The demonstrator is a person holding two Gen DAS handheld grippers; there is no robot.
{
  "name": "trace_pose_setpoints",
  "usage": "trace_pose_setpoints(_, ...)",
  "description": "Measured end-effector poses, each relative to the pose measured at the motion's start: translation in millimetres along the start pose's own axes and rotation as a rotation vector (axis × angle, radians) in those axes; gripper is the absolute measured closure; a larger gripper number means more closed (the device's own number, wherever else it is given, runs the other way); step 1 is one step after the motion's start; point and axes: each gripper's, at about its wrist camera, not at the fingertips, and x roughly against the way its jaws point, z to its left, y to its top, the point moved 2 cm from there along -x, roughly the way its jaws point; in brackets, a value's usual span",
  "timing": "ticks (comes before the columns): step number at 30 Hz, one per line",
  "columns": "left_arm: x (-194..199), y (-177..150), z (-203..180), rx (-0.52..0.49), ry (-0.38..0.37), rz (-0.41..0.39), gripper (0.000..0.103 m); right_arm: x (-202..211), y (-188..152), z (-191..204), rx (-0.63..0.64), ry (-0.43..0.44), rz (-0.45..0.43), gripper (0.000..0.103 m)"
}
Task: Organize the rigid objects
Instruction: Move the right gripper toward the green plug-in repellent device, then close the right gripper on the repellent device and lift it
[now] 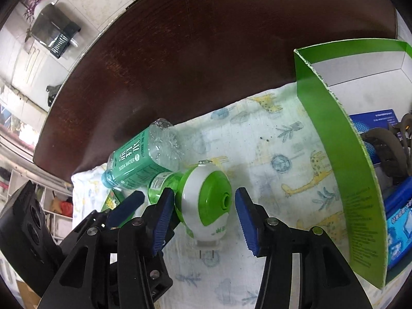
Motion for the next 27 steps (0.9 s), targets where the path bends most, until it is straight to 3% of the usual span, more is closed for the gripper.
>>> trace_pose_setpoints(3, -3, 0, -4, 0.002, -0.051, 0.009, 0.071, -5, 1, 4, 0.031, -0.027, -0.003, 0.052)
trace_pose_setpoints(7, -4, -1, -15, -0.049, 0.009, 0.004, 0.071, -9, 1, 7, 0.074, -0.063, -0.007, 0.054)
trace_pose_setpoints(12, 2, 2, -18, -0.024, -0.003, -0.002, 0.071, -2, 0, 2, 0.081, -0.049, -0.006, 0.054)
trace_pose_setpoints(27, 48, 22, -62, -0.105, 0.047, -0.093, 0.071, 60, 3, 1, 0.101, 0.003, -0.122, 0.055)
